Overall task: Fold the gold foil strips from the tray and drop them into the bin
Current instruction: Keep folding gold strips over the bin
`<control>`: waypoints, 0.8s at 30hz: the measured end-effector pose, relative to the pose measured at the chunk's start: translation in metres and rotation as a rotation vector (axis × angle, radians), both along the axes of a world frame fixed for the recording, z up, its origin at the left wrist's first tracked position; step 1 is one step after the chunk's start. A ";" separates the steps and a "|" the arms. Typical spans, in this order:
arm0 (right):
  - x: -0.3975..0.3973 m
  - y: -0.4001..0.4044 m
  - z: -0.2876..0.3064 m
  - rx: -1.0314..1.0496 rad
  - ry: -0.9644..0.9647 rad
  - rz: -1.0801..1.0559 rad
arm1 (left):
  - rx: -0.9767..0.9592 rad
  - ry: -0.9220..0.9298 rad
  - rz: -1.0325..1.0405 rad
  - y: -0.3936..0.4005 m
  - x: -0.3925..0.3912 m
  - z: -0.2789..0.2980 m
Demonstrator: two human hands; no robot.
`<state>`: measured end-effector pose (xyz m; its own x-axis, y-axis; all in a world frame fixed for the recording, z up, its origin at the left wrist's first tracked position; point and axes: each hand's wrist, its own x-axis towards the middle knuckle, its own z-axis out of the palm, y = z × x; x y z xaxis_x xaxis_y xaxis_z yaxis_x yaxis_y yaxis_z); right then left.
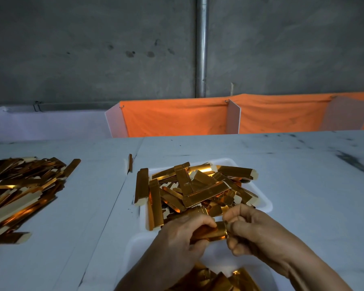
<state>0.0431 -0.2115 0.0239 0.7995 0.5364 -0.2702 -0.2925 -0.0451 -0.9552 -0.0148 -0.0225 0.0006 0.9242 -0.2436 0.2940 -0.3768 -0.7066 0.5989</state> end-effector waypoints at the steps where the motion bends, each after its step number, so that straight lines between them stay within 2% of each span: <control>1: 0.000 0.000 0.000 -0.026 -0.026 0.007 | 0.017 -0.012 -0.007 0.000 0.000 0.000; 8: 0.001 -0.003 0.000 -0.154 -0.174 0.122 | 0.099 -0.032 -0.055 -0.002 0.000 0.004; 10: 0.002 -0.005 0.000 -0.072 -0.119 0.124 | 0.038 -0.009 -0.059 -0.001 -0.001 0.005; 13: 0.004 -0.006 0.003 0.191 0.066 0.105 | -0.181 0.084 -0.042 0.005 -0.003 0.006; 15: 0.004 -0.007 0.004 0.286 0.103 0.130 | -0.278 0.116 -0.071 0.007 -0.003 0.006; 19: 0.004 -0.005 0.002 0.342 0.127 0.125 | -0.344 0.110 -0.117 0.007 0.000 0.005; 24: 0.003 -0.001 0.001 0.303 0.072 0.085 | -0.396 0.117 -0.139 0.007 0.000 0.003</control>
